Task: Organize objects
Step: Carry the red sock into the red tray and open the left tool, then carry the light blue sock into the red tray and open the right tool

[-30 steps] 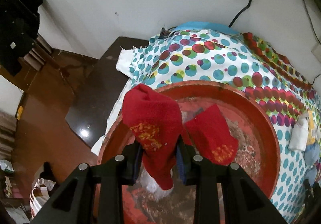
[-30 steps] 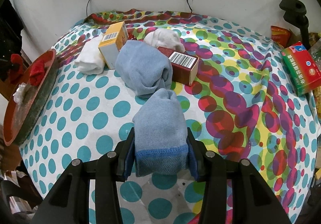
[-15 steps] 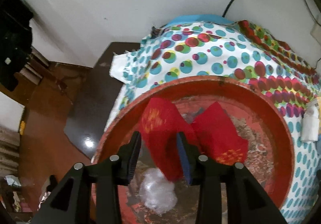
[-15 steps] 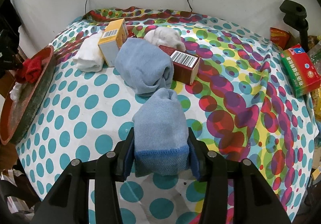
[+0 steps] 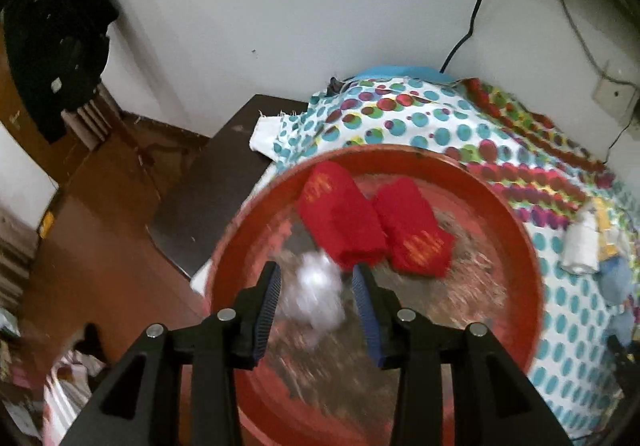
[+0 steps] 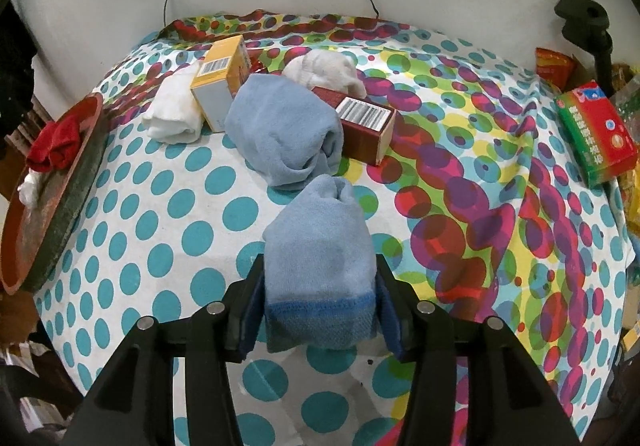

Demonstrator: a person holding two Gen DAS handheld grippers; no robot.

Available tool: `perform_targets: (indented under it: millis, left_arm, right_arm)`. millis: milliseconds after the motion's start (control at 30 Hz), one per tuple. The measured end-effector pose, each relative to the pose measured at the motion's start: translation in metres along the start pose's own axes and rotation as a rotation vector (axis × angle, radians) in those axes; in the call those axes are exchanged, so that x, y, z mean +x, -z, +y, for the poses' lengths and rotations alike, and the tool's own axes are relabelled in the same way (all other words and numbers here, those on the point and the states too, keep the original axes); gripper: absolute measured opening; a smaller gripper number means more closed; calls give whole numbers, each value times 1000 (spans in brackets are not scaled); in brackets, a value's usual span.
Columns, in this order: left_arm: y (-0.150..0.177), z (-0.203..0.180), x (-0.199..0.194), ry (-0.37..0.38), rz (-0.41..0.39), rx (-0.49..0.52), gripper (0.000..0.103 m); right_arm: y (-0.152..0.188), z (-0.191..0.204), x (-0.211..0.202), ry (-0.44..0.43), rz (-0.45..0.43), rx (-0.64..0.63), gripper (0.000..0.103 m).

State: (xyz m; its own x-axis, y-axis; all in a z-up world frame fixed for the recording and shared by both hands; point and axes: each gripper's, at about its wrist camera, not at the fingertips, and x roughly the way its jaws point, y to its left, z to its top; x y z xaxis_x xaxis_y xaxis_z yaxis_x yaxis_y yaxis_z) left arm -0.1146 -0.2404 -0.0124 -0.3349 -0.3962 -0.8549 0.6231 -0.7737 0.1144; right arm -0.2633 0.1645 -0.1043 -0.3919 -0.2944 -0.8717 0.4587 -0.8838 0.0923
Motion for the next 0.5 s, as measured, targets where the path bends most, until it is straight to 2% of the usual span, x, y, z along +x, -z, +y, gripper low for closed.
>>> perform_targets:
  millis: [167,233,300,333,467,500]
  left_arm:
    - [14,-5,-12,22,-9,0,39]
    - [15,-3,-11,27,-15,-12,39]
    - [15,-1,-11,22,-26,-16,39]
    - [16,1,-11,24,-31,-18,39]
    - [19,12,-6,60,-26,-38,39]
    - [20,15,-4,66,-22,-44,39]
  right_arm:
    - [1,3,-3,23,18,-3,49]
    - [1,5,-4,24,27,-3,52]
    - [1,8,-7,36,23,0,64]
    - [2,9,-9,40,19,-2,64]
    - [2,14,-13,80,20,-8,64]
    - [3,15,-12,96,24,-11,57]
